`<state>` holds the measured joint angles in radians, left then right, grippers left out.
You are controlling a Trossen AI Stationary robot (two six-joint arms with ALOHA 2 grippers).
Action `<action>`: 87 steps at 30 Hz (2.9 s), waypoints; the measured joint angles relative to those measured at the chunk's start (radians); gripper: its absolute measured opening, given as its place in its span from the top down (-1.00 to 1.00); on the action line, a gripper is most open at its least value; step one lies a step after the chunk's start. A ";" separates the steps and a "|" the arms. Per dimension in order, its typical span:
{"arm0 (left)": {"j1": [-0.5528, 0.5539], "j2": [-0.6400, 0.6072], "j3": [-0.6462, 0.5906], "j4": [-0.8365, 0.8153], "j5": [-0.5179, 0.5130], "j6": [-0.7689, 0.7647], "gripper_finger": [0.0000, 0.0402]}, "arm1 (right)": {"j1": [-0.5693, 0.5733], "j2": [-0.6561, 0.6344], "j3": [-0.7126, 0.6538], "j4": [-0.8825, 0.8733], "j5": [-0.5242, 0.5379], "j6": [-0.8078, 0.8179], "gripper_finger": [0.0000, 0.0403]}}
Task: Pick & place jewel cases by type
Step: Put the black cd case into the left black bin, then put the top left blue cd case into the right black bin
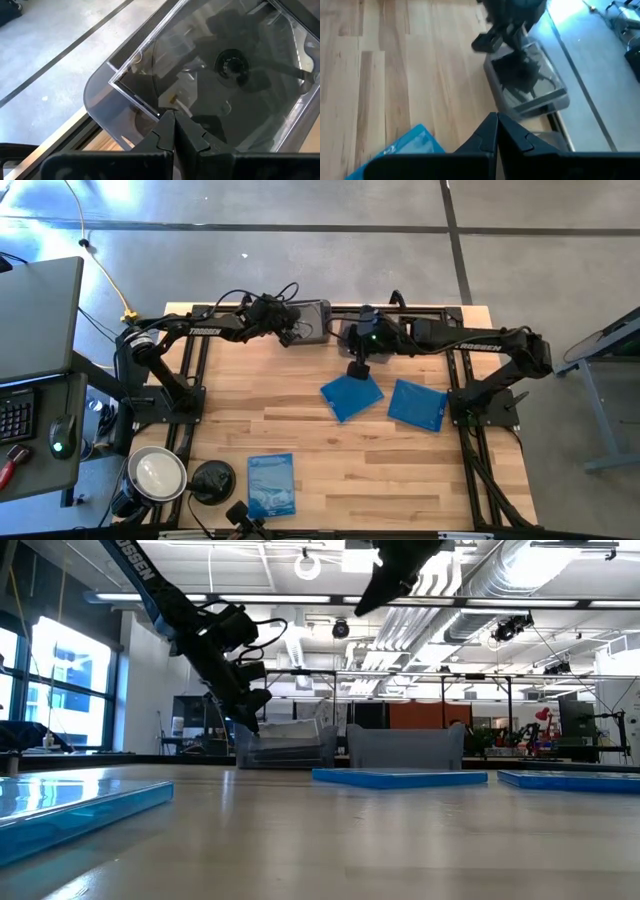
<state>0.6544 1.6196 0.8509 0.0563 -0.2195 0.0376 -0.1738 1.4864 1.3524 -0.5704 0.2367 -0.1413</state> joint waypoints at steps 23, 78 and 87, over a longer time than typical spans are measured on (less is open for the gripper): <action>-0.136 -0.296 0.179 -0.330 0.391 0.041 1.00 | 0.047 0.000 -0.148 -0.070 -0.090 0.038 0.99; -0.388 0.373 0.142 0.287 0.430 -0.643 0.12 | 0.332 0.104 -0.793 0.614 0.151 -0.244 0.12; -0.421 0.431 0.230 0.283 0.498 -0.664 0.12 | 0.328 0.126 -0.793 0.665 0.212 -0.312 0.15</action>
<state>0.2338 2.0506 1.0804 0.3388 0.2785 -0.6263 0.1543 1.6127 0.5594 0.0944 0.4492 -0.4538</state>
